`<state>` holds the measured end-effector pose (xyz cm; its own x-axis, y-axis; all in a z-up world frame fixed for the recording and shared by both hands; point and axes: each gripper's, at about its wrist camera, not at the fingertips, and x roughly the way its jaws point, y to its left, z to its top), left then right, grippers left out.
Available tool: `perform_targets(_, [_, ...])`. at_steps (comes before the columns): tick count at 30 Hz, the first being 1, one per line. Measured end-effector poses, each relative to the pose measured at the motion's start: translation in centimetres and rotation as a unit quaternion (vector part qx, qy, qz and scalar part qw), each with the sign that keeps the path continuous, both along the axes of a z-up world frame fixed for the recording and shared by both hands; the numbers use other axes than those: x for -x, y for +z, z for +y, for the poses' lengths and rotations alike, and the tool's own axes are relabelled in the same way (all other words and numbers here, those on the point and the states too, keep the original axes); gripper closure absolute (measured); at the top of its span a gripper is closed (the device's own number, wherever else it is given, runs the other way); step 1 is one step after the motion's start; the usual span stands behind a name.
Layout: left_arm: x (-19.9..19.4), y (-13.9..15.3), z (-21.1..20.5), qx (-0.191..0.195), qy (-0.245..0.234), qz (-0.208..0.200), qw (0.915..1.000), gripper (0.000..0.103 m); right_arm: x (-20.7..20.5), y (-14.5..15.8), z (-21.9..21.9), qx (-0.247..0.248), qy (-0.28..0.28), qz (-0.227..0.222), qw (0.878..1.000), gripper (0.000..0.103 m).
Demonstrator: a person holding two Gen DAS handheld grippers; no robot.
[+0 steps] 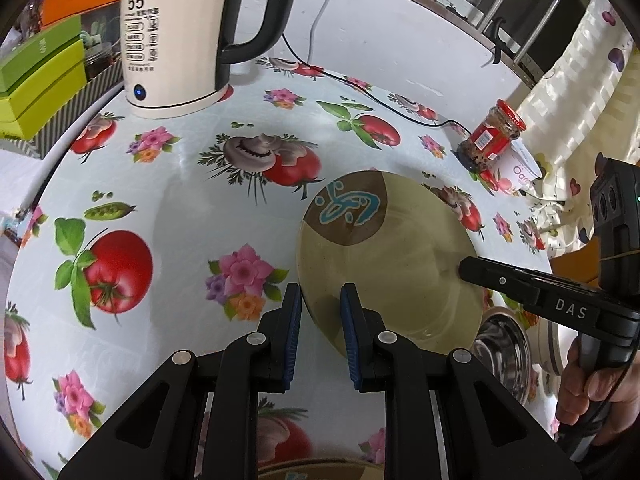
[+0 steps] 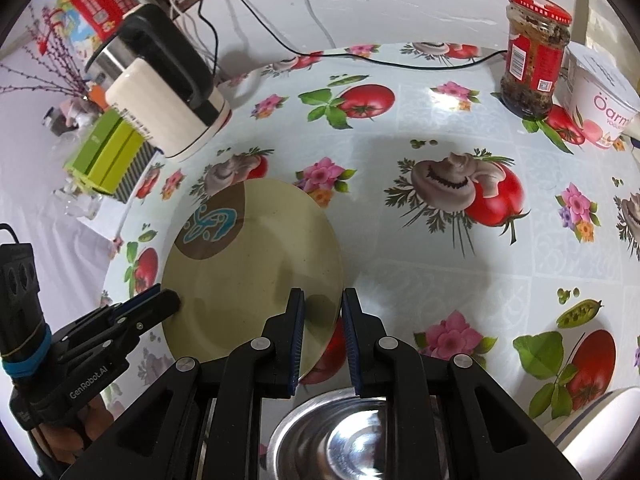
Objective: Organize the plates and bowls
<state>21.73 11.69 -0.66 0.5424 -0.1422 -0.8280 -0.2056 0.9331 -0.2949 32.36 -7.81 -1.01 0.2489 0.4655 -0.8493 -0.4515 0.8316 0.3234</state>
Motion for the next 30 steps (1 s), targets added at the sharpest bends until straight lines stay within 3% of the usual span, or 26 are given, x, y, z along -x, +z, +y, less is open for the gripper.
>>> perform_targets(30, [7.2,0.7,1.6,0.004,0.04,-0.007,0.9992,0.082,6.3,0.7,1.6,-0.005,0.037,0.0,0.999,0.085])
